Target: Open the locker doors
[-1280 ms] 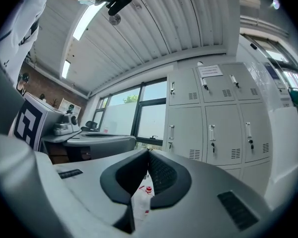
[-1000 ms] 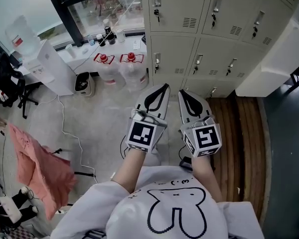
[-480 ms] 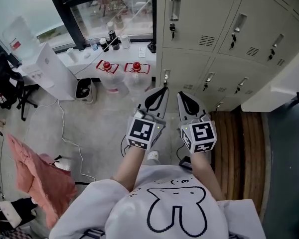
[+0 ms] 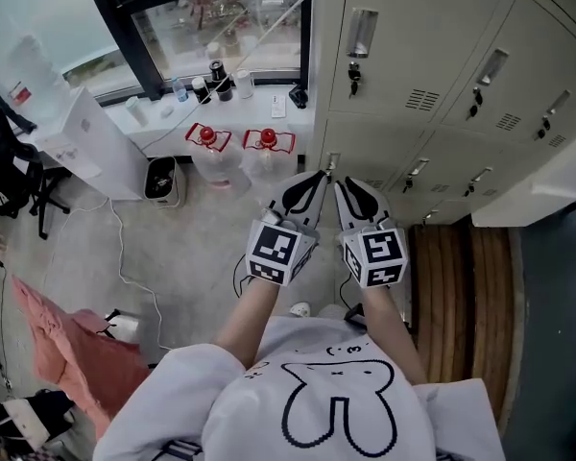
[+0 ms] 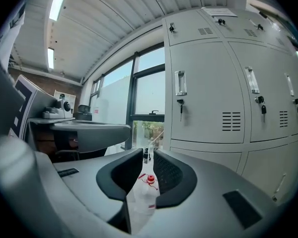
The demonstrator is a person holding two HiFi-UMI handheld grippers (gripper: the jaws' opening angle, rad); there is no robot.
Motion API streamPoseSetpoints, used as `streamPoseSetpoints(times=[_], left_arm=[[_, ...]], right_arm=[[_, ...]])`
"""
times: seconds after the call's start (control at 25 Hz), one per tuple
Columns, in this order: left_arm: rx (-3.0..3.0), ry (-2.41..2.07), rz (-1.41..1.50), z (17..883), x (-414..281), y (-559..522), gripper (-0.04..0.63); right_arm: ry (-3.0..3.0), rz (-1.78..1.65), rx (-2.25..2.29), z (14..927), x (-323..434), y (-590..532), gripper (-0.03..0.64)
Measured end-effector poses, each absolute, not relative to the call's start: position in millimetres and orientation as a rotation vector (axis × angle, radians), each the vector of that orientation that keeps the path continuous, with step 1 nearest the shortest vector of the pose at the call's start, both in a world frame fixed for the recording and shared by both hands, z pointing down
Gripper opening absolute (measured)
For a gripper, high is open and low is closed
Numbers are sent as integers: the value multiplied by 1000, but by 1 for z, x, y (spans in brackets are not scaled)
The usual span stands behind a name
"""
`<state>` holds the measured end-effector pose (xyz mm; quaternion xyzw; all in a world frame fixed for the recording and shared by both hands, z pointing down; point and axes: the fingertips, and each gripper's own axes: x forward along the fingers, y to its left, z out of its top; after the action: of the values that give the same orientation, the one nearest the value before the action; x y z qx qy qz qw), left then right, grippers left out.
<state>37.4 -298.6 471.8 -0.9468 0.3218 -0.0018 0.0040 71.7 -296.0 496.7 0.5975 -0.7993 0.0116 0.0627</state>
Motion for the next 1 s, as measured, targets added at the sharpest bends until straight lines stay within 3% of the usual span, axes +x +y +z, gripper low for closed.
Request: streamPoseSetpoints(times=[0.28, 1.0], left_arm=[[-2989, 1008, -47, 490, 42, -331, 3], [-2992, 998, -309, 566, 60, -384, 3]], right_arm=[[-2374, 43, 1808, 520, 83, -334, 127], [-2264, 467, 1743, 691, 104, -418, 160]])
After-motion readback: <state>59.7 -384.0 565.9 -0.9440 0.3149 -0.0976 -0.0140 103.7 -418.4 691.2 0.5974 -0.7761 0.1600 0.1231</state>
